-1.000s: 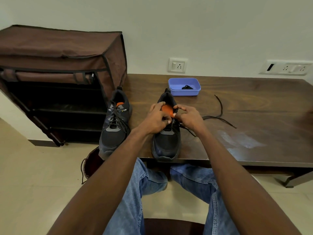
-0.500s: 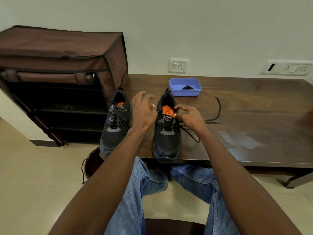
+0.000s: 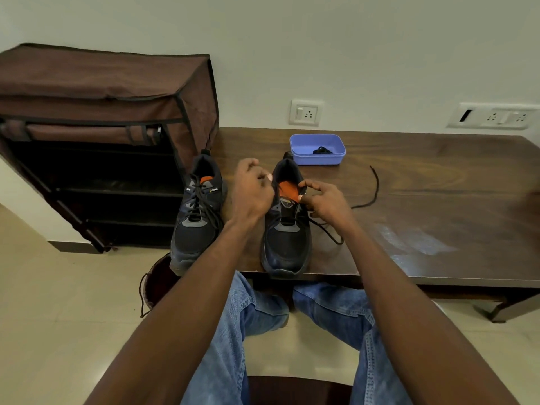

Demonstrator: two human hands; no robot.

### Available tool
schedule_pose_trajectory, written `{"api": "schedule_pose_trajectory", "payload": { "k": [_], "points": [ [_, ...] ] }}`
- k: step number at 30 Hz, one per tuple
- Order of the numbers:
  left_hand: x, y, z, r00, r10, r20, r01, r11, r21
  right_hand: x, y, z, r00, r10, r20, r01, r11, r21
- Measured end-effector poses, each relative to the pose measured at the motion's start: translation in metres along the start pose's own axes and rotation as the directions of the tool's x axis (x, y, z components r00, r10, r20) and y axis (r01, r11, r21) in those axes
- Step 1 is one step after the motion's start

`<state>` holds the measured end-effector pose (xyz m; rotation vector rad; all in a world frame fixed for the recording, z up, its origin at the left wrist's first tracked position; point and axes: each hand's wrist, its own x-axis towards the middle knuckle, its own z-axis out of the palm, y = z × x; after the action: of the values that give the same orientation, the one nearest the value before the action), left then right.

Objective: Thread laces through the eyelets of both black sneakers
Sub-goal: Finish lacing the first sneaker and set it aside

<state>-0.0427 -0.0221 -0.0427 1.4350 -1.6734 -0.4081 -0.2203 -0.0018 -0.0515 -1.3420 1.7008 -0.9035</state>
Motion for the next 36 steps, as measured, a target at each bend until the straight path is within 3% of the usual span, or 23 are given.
{"api": "schedule_pose_trajectory", "payload": {
  "k": [4, 7, 9, 11, 14, 16, 25, 28, 32, 36],
  "points": [
    [0.001, 0.006, -0.014, 0.917, -0.156, -0.367, 0.104, 0.982, -0.158, 0.001, 0.0, 0.001, 1.0, -0.003, 0.008, 0.003, 1.0, -0.013],
    [0.001, 0.001, -0.015, 0.9, -0.202, -0.387, 0.17, 0.979, -0.115, 0.001, 0.0, 0.001, 1.0, -0.017, 0.002, 0.017, 1.0, -0.018],
    [0.001, -0.005, -0.011, 0.961, -0.103, -0.257, 0.112, 0.994, 0.02, 0.002, 0.0, 0.001, 1.0, -0.021, 0.0, 0.021, 0.999, -0.027],
    [0.001, -0.004, -0.007, 0.998, 0.041, -0.042, -0.038, 0.997, 0.074, 0.001, 0.0, 0.002, 1.0, -0.016, -0.002, 0.016, 0.999, -0.033],
    [-0.005, 0.002, 0.002, 0.923, 0.172, 0.345, -0.221, 0.969, 0.108, 0.0, 0.0, 0.002, 1.0, -0.031, -0.002, 0.031, 0.999, -0.036],
    [-0.008, 0.003, 0.009, 0.858, 0.145, 0.493, -0.242, 0.96, 0.138, 0.0, 0.0, 0.002, 0.999, -0.043, 0.0, 0.043, 0.998, -0.038],
    [-0.003, -0.004, 0.005, 0.782, 0.092, 0.617, -0.223, 0.965, 0.138, 0.0, -0.001, 0.002, 0.999, -0.038, 0.001, 0.038, 0.998, -0.043],
    [-0.006, 0.005, 0.004, 0.859, 0.064, 0.508, -0.104, 0.993, 0.051, 0.001, -0.001, 0.002, 1.0, -0.023, 0.008, 0.023, 0.999, -0.041],
    [0.0, 0.002, -0.002, 0.973, -0.13, 0.19, 0.166, 0.968, -0.189, 0.001, 0.0, 0.002, 1.0, -0.012, -0.007, 0.012, 1.0, -0.024],
    [0.011, -0.009, -0.014, 0.901, -0.402, -0.161, 0.35, 0.895, -0.274, 0.001, 0.0, 0.002, 1.0, -0.011, -0.009, 0.01, 0.999, -0.036]
  ]
}}
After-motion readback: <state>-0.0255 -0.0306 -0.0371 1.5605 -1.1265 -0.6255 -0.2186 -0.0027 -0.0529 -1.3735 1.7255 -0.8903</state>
